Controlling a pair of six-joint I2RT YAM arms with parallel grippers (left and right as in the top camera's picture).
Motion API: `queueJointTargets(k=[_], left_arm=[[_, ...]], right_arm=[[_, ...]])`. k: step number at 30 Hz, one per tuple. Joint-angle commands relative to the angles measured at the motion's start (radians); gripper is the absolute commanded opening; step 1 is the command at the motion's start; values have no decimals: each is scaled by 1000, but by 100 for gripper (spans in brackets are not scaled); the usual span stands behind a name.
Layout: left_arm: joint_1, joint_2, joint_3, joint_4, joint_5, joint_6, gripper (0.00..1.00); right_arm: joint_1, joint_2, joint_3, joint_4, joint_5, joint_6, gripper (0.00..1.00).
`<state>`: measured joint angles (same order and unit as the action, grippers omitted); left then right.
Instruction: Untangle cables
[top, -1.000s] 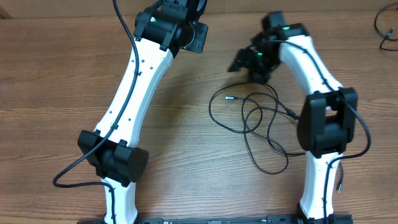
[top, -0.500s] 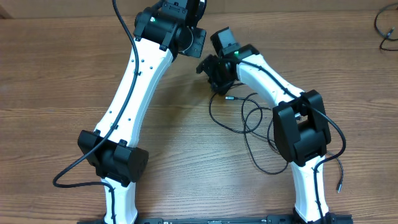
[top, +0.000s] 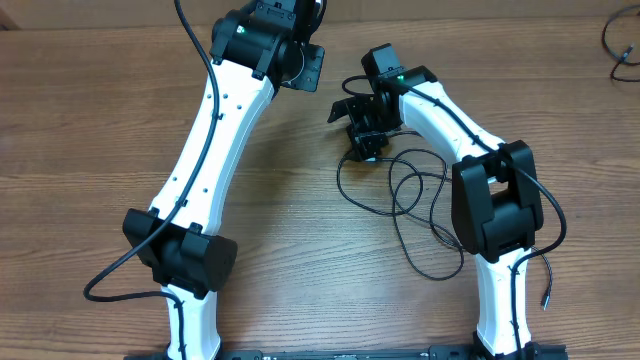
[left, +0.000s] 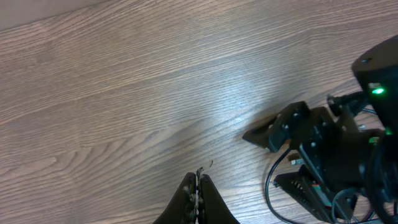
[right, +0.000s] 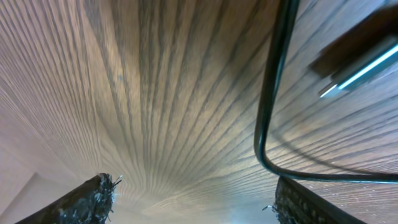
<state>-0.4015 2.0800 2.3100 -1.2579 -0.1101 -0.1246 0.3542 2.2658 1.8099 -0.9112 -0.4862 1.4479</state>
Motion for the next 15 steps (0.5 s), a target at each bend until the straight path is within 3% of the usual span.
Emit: queueJointTargets(k=[1, 5, 7, 12, 13, 14, 15], left_arm=[[5, 41, 15, 19, -16, -10, 4], [10, 50, 15, 84, -12, -14, 4], [10, 50, 15, 109, -12, -14, 4], [10, 50, 15, 117, -13, -14, 4], [10, 50, 15, 117, -13, -14, 4], [10, 50, 15, 117, -13, -14, 4], [10, 50, 15, 117, -13, -14, 4]], right_arm=[[3, -11, -3, -10, 69, 18, 84], [11, -10, -8, -19, 204, 3, 88], [25, -10, -17, -10, 306, -27, 97], [69, -8, -59, -3, 499, -69, 100], [76, -8, -74, 14, 500, -69, 98], [80, -8, -85, 29, 500, -69, 88], [85, -8, -95, 44, 500, -70, 70]])
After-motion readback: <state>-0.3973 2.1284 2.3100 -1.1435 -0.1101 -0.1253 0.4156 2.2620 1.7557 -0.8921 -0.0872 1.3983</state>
